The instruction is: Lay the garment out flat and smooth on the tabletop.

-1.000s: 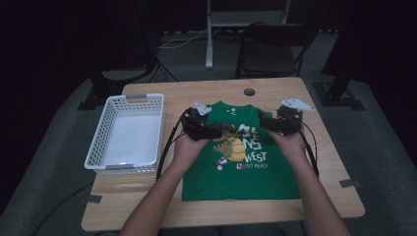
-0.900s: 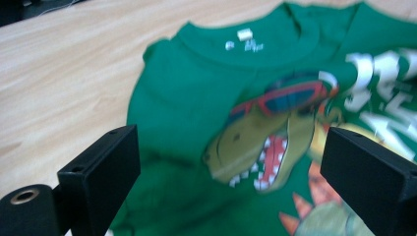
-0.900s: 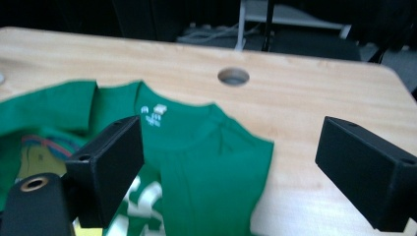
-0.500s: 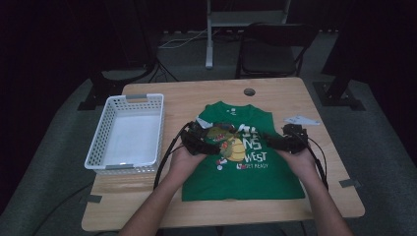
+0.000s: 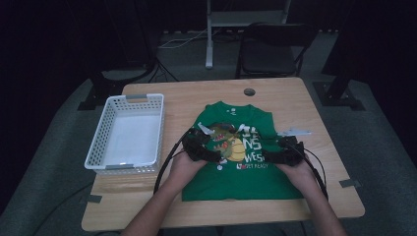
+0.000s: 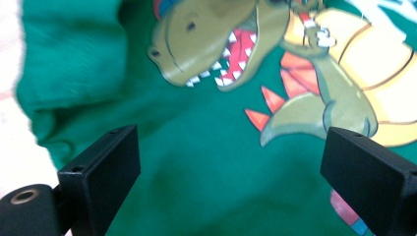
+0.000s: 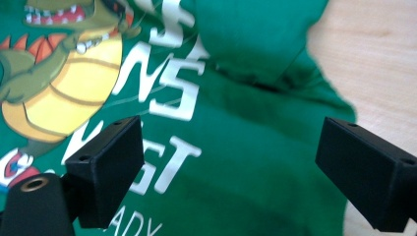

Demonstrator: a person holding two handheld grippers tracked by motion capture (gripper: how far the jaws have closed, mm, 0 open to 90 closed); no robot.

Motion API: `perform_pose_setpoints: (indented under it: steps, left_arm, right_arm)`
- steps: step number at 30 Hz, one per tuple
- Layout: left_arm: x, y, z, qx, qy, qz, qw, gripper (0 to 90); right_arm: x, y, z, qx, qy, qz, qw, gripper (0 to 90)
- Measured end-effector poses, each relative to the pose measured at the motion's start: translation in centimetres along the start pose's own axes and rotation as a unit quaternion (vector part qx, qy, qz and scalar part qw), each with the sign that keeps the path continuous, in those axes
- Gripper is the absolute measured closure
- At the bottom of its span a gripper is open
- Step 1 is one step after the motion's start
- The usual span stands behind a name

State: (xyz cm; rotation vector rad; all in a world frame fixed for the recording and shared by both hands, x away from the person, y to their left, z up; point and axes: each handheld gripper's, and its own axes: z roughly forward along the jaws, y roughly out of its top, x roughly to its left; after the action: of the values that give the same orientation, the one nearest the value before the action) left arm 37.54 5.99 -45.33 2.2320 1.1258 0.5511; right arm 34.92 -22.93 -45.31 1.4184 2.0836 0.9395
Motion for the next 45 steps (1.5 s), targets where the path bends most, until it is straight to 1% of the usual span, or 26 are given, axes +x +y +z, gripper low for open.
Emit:
perform_pose_setpoints:
  steps: [2,5,8,12,14,16,18,26,32,36,40,43,44,45]
  left_arm:
    - [-0.3,-0.2,0.3,0.009,-0.002,0.007,0.9999,9.3]
    - [-0.2,-0.4,0.3,0.007,-0.007,-0.003,0.9999,9.4]
    - [0.0,-0.7,0.1,0.011,-0.016,-0.013,0.9997,9.4]
    - [-0.2,-1.2,-0.3,0.013,-0.019,-0.009,0.9997,9.4]
    - [-0.3,-1.5,-0.6,0.013,-0.018,-0.002,0.9998,9.3]
    - [-0.5,-1.8,-0.8,0.01,-0.02,-0.005,0.9997,9.4]
    - [-0.7,-2.2,-1.1,0.01,-0.024,-0.005,0.9997,9.4]
    - [-1.6,-3.7,-2.5,0.014,-0.031,0.008,0.9994,9.3]
    - [-1.8,-4.5,-3.0,0.013,-0.035,0.005,0.9993,9.3]
    - [-1.9,-4.7,-3.3,0.021,-0.034,0.008,0.9992,9.3]
    - [-2.0,-4.7,-3.5,0.026,-0.034,0.01,0.999,9.3]
    - [-1.9,-4.7,-3.5,0.026,-0.034,0.012,0.999,9.3]
    - [-2.0,-4.7,-3.5,0.022,-0.033,0.013,0.9991,9.3]
    - [-1.9,-4.6,-3.5,0.014,-0.031,0.009,0.9994,9.3]
  right_arm:
    - [0.1,-0.1,0.2,0.016,0.0,-0.004,0.9999,10.7]
    - [0.3,-0.3,0.6,0.038,0.004,-0.01,0.9992,10.7]
    - [0.4,-0.6,0.9,0.058,-0.001,-0.02,0.9981,10.6]
    - [0.8,-0.9,0.6,0.058,0.003,-0.024,0.998,10.6]
    - [1.0,-1.1,0.4,0.058,0.005,-0.028,0.9979,10.6]
    - [1.2,-1.7,0.1,0.049,0.006,-0.029,0.9984,10.7]
    - [1.5,-2.2,-0.4,0.045,0.006,-0.028,0.9986,10.6]
    - [2.4,-4.2,-2.0,0.034,0.016,-0.039,0.9985,10.6]
    - [2.9,-5.2,-3.0,0.034,0.027,-0.051,0.9978,10.6]
    - [3.1,-5.3,-3.3,0.044,0.032,-0.057,0.9969,10.6]
    - [3.2,-5.1,-3.5,0.063,0.036,-0.061,0.9955,10.6]
    - [3.1,-5.1,-3.6,0.067,0.041,-0.059,0.9952,10.5]
    - [2.9,-4.9,-3.7,0.059,0.049,-0.047,0.9959,10.5]
    - [2.9,-4.8,-3.8,0.045,0.048,-0.044,0.9969,10.5]
